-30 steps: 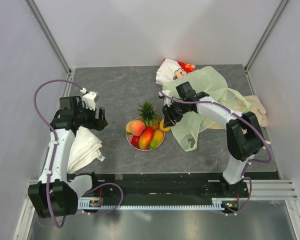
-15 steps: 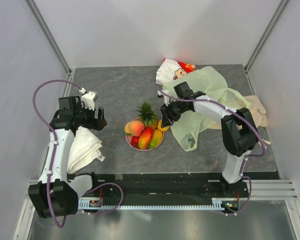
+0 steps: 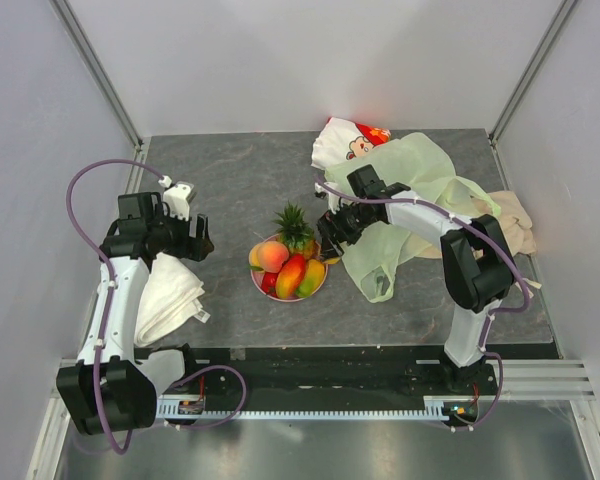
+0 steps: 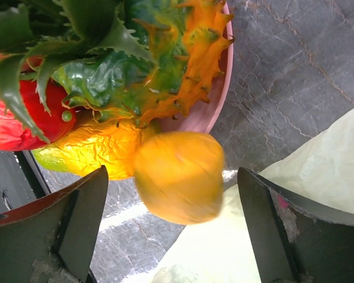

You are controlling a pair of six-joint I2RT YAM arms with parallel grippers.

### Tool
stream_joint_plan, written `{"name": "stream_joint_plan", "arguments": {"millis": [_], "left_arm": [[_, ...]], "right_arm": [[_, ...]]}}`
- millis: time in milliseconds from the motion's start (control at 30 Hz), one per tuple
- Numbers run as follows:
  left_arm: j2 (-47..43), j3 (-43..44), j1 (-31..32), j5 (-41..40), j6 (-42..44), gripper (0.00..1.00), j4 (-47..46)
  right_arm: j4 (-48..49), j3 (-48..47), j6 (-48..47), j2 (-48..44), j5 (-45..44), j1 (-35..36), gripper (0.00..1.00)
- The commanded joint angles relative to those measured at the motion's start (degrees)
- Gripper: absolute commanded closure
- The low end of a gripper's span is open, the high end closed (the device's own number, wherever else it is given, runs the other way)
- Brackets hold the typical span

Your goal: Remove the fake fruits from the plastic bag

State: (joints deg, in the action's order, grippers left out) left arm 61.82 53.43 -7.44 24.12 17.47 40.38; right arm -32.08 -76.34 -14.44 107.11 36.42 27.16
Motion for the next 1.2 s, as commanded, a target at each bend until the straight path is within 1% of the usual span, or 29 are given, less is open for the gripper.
{"name": "stream_joint_plan", "arguments": {"millis": [0,133,233,333,433,467,600,700,733,833,900,933,1067,1167], "left_arm": [[-0.03,1.15,-0.38,0.58,2.12,0.13,-1.09],[-0.03,1.15,-0.47,0.67,2.12,0.13,-1.09],[0.14,1.24,-0.47,0.84,2.21,0.13,-1.09],[0.14,1.33,-0.47,0.75,2.12,0.13,-1.09],[0.23,1.24,-0.38,0.93,2.12,0.13,-1.09],[0.23,1.24,-0.47,1.02,2.12,0.13,-1.09],[0.49,1.06,-0.38,1.02,2.21,0.13,-1.36],[0.58,0.89,-0.47,1.72,1.78,0.11,-1.62],[0.75,0.71,-0.47,1.81,1.16,0.1,-1.88],[0.93,0.8,-0.47,1.98,0.37,0.06,-1.8],[1.19,1.15,-0.38,2.77,-0.42,0.01,-1.62],[1.37,1.24,-0.38,3.65,-1.12,0.01,-1.53],[1.63,0.71,-0.29,4.44,-1.83,0.01,-1.62],[1.81,-0.6,-0.38,6.02,-3.49,0.01,-2.15]], "right_arm": [[-0.44,-1.98,-0.15,0.47,1.37,0.18,0.02],[-0.44,-1.71,-0.33,0.38,0.49,0.09,0.02],[-0.62,-1.27,-1.03,-0.06,-1.96,0.09,0.02],[-0.36,0.48,-3.83,-2.77,-4.08,-0.44,0.02],[-0.88,3.82,-9.1,-6.64,-5.84,-0.35,0.02],[-1.75,4.61,-13.64,-7.61,-5.58,-0.35,0.02],[-4.57,11.89,-24.46,-14.89,-2.68,-0.35,0.04],[-6.93,14.54,-30.54,-17.45,-0.04,-0.26,0.05],[-9.04,14.64,-33.7,-17.72,2.14,0.61,0.05],[-10.11,15.51,-37.23,-18.34,1.99,2.89,0.05],[-10.03,16.74,-39.43,-19.04,1.63,4.3,0.06],[-9.85,17.18,-39.7,-19.39,1.11,5.61,0.06],[-9.14,18.33,-39.36,-19.83,1.54,7.12,0.06],[-9.23,18.06,-35.76,-19.66,1.37,7.82,0.06]]}}
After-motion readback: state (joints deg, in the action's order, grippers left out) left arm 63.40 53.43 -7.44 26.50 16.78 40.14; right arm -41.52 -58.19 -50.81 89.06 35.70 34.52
